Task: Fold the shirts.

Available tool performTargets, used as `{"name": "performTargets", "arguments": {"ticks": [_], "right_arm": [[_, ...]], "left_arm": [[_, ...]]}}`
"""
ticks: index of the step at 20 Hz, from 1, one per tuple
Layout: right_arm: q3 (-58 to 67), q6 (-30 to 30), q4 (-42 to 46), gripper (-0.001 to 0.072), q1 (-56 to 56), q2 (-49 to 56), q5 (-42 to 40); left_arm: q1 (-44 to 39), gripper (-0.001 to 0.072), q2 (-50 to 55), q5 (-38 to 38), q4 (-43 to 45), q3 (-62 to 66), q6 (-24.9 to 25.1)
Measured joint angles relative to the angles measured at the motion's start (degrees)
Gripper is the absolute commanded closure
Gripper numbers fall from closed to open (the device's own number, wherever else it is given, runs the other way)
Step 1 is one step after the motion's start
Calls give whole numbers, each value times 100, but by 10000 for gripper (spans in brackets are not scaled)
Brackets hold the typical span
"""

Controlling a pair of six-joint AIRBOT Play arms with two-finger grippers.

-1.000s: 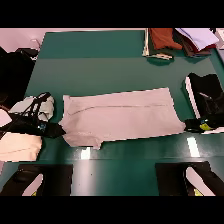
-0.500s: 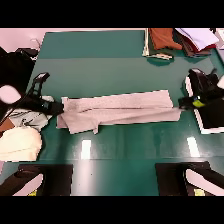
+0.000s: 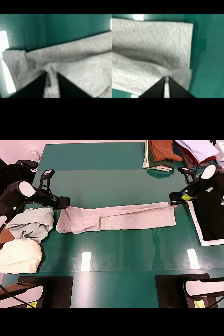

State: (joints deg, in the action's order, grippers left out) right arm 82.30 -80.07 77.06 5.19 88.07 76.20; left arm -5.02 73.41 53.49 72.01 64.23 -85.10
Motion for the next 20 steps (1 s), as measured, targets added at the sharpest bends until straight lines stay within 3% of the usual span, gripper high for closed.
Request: {"name": "performTargets", "arguments": {"ticks": [5, 6, 7, 8, 14, 17, 18, 19, 20], "right_arm": [[162, 315, -1008, 322, 518, 350, 35], [59, 424, -1172, 306, 693, 350, 79], [-70, 520, -1300, 208, 868, 337, 127], [-216, 601, -1408, 198, 1064, 313, 173], [-1113, 1003, -1947, 207, 1974, 525, 267], [-1351, 1231, -2494, 292, 1897, 713, 214], [-1390, 1316, -2684, 488, 1786, 780, 160], [-1401, 1390, -2736, 635, 1657, 831, 57], [-1384, 1471, -2776, 700, 1532, 876, -7]], "left_arm": [[2, 161, 138, 136, -7, 323, -149], [2, 265, 153, 221, -26, 378, -166], [2, 505, 160, 328, -39, 411, -177], [2, 686, 166, 389, -72, 439, -184], [-175, 688, 203, 466, -634, 492, -164], [-612, 688, 256, 168, -807, 474, -179], [-782, 689, 302, 33, -837, 474, -214], [-975, 688, 372, -70, -850, 470, -260], [-1158, 689, 448, -205, -881, 470, -313]]}}
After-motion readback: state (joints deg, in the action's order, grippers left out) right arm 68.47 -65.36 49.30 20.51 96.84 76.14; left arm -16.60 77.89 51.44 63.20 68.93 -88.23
